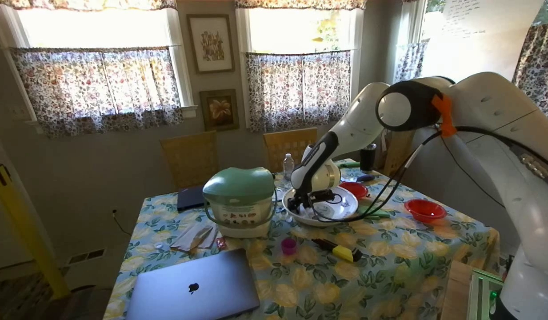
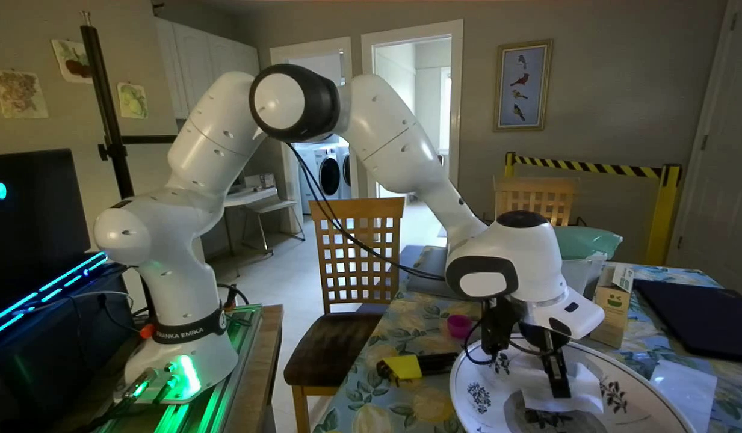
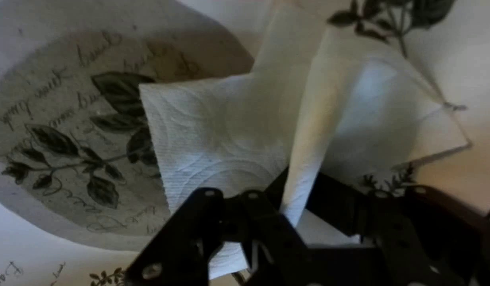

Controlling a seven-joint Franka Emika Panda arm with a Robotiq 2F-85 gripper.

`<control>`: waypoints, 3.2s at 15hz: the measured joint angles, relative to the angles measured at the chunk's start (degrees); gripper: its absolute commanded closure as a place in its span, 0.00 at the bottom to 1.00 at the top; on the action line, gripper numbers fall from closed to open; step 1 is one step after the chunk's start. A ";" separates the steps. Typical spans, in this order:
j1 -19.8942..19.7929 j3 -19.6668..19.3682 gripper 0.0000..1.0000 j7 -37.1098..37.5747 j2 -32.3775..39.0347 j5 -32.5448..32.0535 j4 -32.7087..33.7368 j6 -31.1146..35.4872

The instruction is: Wipe the inside of the bowl with the paper towel

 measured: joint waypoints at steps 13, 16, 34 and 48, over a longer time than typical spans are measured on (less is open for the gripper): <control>-2.28 -5.52 0.97 -3.30 -7.06 -0.03 -10.46 -1.91; -2.81 -5.67 0.97 -3.20 -10.66 0.24 -11.74 0.61; -6.08 -13.04 0.97 8.56 -42.69 -5.37 -50.91 1.78; -3.09 -27.94 0.31 23.07 -22.12 -13.81 -48.62 20.37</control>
